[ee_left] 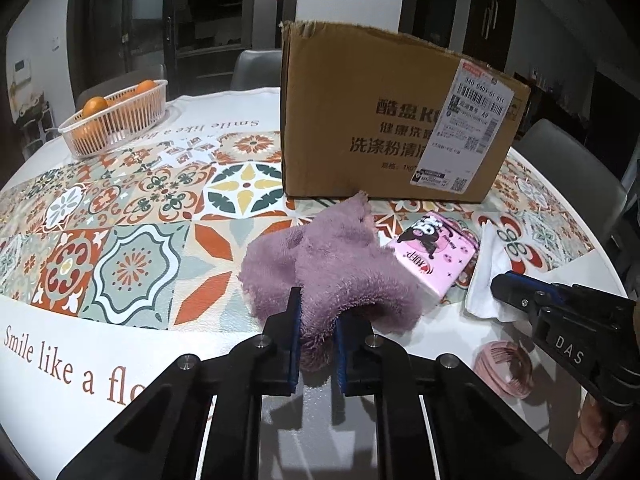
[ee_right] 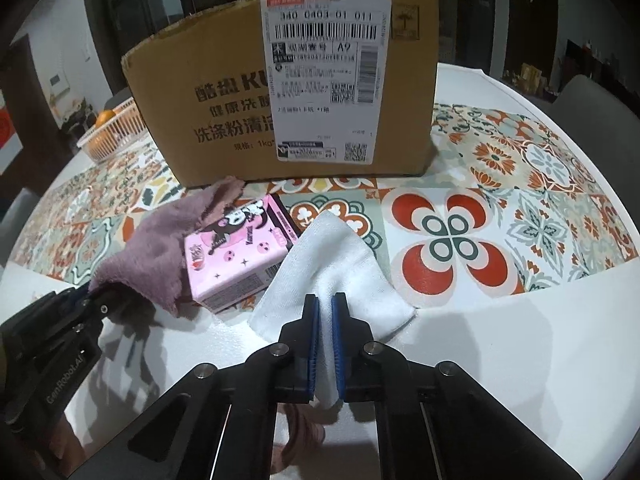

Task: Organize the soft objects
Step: 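Close the right tool on the white square cloth while the left tool holds the purple cloth, then lift both cloths and carry them over the cardboard box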

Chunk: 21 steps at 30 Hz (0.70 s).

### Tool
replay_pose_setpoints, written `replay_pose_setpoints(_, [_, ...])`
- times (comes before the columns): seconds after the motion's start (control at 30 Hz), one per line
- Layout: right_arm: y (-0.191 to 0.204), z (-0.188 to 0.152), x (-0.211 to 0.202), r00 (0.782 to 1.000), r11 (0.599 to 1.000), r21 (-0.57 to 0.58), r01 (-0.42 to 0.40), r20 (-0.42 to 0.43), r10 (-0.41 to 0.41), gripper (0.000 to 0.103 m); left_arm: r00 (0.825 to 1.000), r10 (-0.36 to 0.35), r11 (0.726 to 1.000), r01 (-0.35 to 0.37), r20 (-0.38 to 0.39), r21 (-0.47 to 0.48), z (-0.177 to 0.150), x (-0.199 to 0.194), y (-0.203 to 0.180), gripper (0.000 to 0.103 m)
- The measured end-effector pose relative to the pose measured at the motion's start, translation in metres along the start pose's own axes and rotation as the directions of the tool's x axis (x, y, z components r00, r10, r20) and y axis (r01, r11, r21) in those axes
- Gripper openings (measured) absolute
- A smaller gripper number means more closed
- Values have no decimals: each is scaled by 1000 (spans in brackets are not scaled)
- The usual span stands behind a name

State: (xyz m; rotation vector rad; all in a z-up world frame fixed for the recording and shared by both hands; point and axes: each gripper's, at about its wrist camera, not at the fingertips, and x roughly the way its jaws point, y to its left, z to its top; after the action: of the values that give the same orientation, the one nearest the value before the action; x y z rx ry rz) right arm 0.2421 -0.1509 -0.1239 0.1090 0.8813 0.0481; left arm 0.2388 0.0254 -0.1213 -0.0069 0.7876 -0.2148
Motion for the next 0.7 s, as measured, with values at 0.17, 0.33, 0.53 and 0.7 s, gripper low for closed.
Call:
replay_pose_setpoints(0.17, [0, 2, -13, 999, 1000, 6, -14, 46, 14, 8, 999, 4, 1000, -3, 48, -12, 2, -15, -1, 14])
replay_pose_setpoints(0.33, [1, 7, -29, 996, 1000, 5, -16, 90, 15, 8, 995, 3, 1000, -1, 97, -15, 7, -30, -3, 14])
replay_pose_setpoints(0.53, [4, 13, -49, 989, 1000, 3, -27, 144, 26, 8, 987, 1, 1000, 2, 163, -18, 17, -52, -6, 14])
replay_pose_setpoints(0.7, [6, 20, -67, 980, 999, -1, -37, 193, 37, 8, 975, -10, 1000, 14, 220, -15, 29, -70, -9, 14])
